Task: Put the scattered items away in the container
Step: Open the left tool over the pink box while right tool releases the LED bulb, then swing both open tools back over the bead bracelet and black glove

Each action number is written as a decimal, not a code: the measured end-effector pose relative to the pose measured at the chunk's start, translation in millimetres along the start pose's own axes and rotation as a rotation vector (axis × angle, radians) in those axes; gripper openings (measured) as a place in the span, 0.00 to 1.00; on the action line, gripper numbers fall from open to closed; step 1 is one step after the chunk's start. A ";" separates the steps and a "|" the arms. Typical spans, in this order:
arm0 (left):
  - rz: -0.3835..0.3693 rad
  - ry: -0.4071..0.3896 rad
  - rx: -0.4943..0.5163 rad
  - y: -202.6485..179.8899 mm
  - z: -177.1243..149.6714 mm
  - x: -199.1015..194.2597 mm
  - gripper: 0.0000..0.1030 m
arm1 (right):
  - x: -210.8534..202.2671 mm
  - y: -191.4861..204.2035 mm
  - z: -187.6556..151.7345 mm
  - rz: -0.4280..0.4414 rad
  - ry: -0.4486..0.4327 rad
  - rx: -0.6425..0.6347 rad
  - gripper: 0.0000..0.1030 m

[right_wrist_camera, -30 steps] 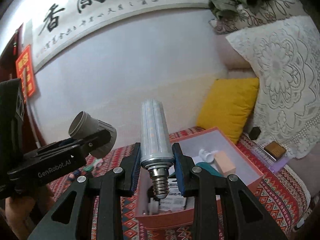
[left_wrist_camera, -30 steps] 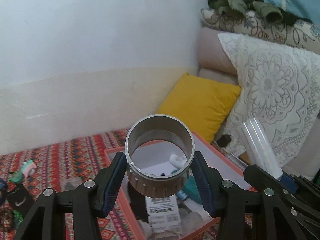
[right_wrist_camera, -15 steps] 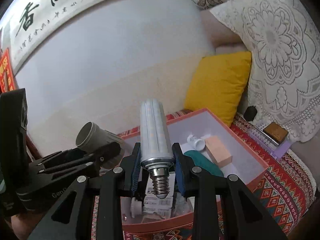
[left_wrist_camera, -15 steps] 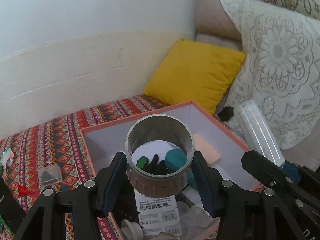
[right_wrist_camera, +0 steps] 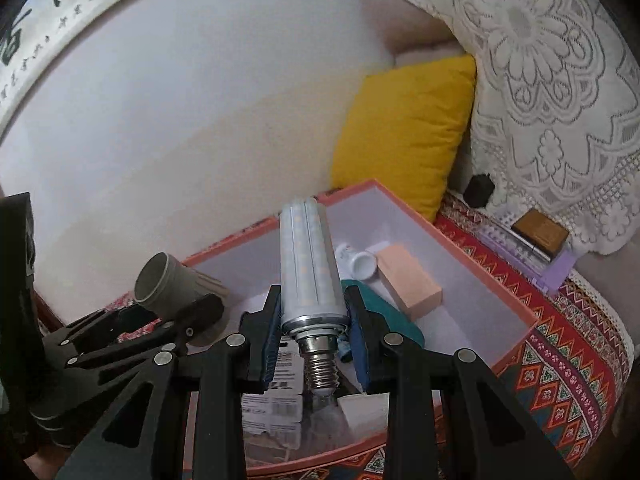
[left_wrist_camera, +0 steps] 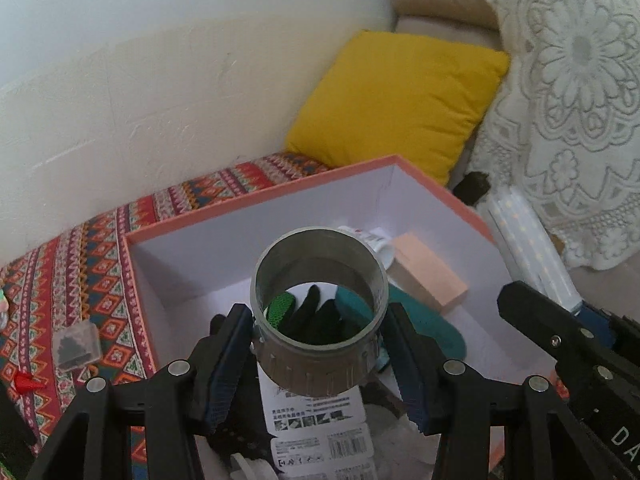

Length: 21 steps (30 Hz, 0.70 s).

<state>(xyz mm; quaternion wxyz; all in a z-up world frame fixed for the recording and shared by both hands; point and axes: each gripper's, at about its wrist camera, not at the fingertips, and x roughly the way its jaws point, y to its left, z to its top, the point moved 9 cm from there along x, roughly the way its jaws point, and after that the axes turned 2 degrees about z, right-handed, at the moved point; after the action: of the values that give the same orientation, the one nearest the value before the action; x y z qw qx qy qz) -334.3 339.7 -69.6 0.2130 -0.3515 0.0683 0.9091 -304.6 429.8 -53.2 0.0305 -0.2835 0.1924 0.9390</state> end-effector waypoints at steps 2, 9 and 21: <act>0.019 0.003 -0.012 4.1 1.0 3.1 0.71 | 7.0 -2.9 -2.0 -0.036 0.002 -0.031 0.33; 0.035 -0.048 -0.053 21.7 11.9 -14.0 0.93 | -4.4 -19.9 6.1 -0.108 -0.081 -0.006 0.83; 0.185 -0.229 -0.020 51.5 10.2 -97.6 0.94 | -31.9 20.5 13.1 -0.045 -0.136 -0.066 0.89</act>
<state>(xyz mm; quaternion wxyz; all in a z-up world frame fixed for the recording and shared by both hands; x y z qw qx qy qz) -298.3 263.0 1.9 0.1313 -0.2397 0.0665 0.9596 -288.2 417.5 -18.7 0.0551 -0.2241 0.1524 0.9610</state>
